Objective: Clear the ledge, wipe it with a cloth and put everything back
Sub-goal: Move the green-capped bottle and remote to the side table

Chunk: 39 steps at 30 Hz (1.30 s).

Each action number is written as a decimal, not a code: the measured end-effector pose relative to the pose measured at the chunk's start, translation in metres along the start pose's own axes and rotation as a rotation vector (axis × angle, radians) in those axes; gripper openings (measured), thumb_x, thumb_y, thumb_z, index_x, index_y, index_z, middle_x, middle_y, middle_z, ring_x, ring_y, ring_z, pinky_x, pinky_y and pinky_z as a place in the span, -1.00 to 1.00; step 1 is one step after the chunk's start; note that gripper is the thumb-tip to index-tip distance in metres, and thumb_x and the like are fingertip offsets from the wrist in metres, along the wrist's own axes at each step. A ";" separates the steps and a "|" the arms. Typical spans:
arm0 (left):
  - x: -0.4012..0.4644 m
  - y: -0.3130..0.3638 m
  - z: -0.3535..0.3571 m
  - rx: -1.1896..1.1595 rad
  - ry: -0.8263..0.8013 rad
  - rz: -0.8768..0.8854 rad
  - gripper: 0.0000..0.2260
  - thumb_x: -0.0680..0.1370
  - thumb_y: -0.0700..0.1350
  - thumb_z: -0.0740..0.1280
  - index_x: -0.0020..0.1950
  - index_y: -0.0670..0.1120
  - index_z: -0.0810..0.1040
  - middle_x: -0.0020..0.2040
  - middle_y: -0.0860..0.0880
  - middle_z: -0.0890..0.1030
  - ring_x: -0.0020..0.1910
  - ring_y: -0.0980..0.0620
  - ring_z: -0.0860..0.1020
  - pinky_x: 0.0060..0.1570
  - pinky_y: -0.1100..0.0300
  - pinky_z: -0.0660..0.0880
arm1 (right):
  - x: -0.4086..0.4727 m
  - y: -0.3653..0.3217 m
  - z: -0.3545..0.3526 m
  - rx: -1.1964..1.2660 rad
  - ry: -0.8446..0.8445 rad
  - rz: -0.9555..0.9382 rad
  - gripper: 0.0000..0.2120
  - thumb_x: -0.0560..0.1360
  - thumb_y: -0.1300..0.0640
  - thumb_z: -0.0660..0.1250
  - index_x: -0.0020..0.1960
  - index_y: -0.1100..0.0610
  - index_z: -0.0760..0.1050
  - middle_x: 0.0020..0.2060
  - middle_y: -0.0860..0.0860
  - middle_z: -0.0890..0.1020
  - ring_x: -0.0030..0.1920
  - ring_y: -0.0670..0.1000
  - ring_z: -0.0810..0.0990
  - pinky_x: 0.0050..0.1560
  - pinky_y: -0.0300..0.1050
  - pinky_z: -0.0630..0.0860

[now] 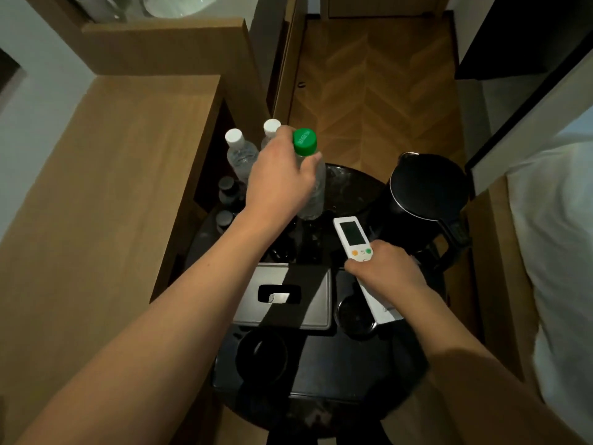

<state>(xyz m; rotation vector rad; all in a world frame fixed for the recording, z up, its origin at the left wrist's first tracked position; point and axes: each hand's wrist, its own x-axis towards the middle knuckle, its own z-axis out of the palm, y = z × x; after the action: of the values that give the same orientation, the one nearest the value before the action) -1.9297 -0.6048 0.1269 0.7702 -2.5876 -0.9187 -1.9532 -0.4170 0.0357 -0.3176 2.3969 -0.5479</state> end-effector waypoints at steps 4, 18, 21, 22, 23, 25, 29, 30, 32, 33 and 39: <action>0.019 -0.019 0.032 0.006 -0.021 -0.058 -0.73 0.60 -0.07 0.36 0.22 -0.16 0.44 0.05 -0.08 0.55 0.08 -0.15 0.55 -0.08 0.08 0.38 | 0.019 0.001 0.006 -0.044 -0.024 -0.002 -0.62 0.42 -0.12 0.39 0.15 0.06 0.52 0.02 0.03 0.62 -0.06 0.08 0.57 -0.13 -0.08 0.48; 0.040 -0.039 0.057 0.001 -0.048 -0.148 -0.73 0.61 -0.07 0.35 0.25 -0.14 0.43 0.13 -0.11 0.57 0.12 -0.12 0.54 -0.05 0.13 0.36 | 0.054 -0.008 0.016 -0.324 -0.020 -0.189 -0.52 0.44 -0.09 0.41 0.24 0.10 0.36 0.16 0.07 0.56 0.16 0.13 0.55 -0.02 -0.06 0.45; 0.039 -0.038 0.053 0.005 -0.076 -0.151 -0.65 0.61 -0.09 0.36 0.35 -0.13 0.41 0.22 -0.12 0.57 0.21 -0.12 0.53 0.01 0.18 0.35 | 0.060 -0.010 0.020 -0.383 -0.045 -0.238 -0.50 0.44 -0.07 0.41 0.28 0.09 0.36 0.19 0.08 0.54 0.20 0.13 0.52 0.06 -0.03 0.47; 0.039 -0.038 0.052 0.006 -0.087 -0.149 -0.62 0.61 -0.09 0.36 0.39 -0.12 0.39 0.26 -0.12 0.55 0.24 -0.12 0.52 0.04 0.20 0.34 | 0.062 -0.011 0.021 -0.412 -0.054 -0.251 -0.50 0.44 -0.07 0.41 0.29 0.08 0.36 0.20 0.08 0.53 0.21 0.14 0.51 0.08 -0.02 0.46; 0.039 -0.038 0.050 0.007 -0.095 -0.147 -0.60 0.61 -0.09 0.36 0.42 -0.12 0.37 0.29 -0.12 0.54 0.27 -0.11 0.51 0.06 0.21 0.33 | 0.064 -0.012 0.022 -0.439 -0.061 -0.262 -0.49 0.44 -0.07 0.41 0.30 0.07 0.36 0.22 0.09 0.53 0.22 0.15 0.50 0.09 -0.02 0.45; 0.039 -0.038 0.047 0.010 -0.099 -0.139 -0.56 0.61 -0.10 0.36 0.46 -0.12 0.35 0.33 -0.12 0.53 0.30 -0.10 0.49 0.10 0.23 0.32 | 0.068 -0.014 0.024 -0.472 -0.068 -0.277 -0.49 0.45 -0.06 0.40 0.33 0.07 0.36 0.24 0.10 0.51 0.24 0.16 0.47 0.11 -0.01 0.44; 0.036 -0.040 0.042 0.006 -0.104 -0.113 -0.53 0.62 -0.09 0.35 0.50 -0.11 0.32 0.37 -0.10 0.51 0.34 -0.07 0.47 0.12 0.29 0.28 | 0.077 -0.017 0.033 -0.519 -0.081 -0.300 -0.47 0.48 -0.03 0.38 0.39 0.06 0.33 0.27 0.11 0.49 0.27 0.17 0.44 0.14 -0.02 0.41; 0.035 -0.041 0.041 0.000 -0.107 -0.105 -0.53 0.62 -0.09 0.34 0.50 -0.11 0.32 0.37 -0.10 0.50 0.34 -0.07 0.47 0.14 0.27 0.30 | 0.079 -0.018 0.037 -0.534 -0.089 -0.300 -0.47 0.48 -0.03 0.38 0.39 0.06 0.33 0.28 0.10 0.49 0.28 0.17 0.43 0.15 -0.02 0.41; 0.032 -0.042 0.040 -0.015 -0.109 -0.089 -0.53 0.62 -0.09 0.34 0.50 -0.09 0.32 0.37 -0.08 0.50 0.32 -0.06 0.49 0.17 0.24 0.34 | 0.084 -0.017 0.043 -0.568 -0.101 -0.294 -0.48 0.49 0.00 0.37 0.39 0.07 0.32 0.28 0.11 0.48 0.29 0.16 0.43 0.17 -0.01 0.41; 0.030 -0.044 0.039 -0.023 -0.111 -0.086 -0.54 0.62 -0.09 0.34 0.50 -0.09 0.31 0.37 -0.08 0.50 0.32 -0.05 0.49 0.18 0.23 0.35 | 0.086 -0.017 0.046 -0.586 -0.105 -0.291 -0.49 0.49 0.02 0.37 0.39 0.07 0.32 0.28 0.11 0.48 0.29 0.17 0.42 0.17 0.00 0.41; 0.029 -0.051 0.037 -0.050 -0.129 -0.074 -0.56 0.64 -0.07 0.32 0.50 -0.07 0.31 0.40 -0.06 0.49 0.34 -0.04 0.48 0.23 0.19 0.37 | 0.096 -0.018 0.060 -0.652 -0.101 -0.301 -0.50 0.49 0.11 0.36 0.39 0.09 0.31 0.27 0.12 0.45 0.28 0.17 0.43 0.16 0.02 0.44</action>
<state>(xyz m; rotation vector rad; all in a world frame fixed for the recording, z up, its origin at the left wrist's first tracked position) -1.9494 -0.6361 0.0680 0.8235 -2.6503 -1.0851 -1.9857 -0.4852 -0.0504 -0.9700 2.3802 0.1458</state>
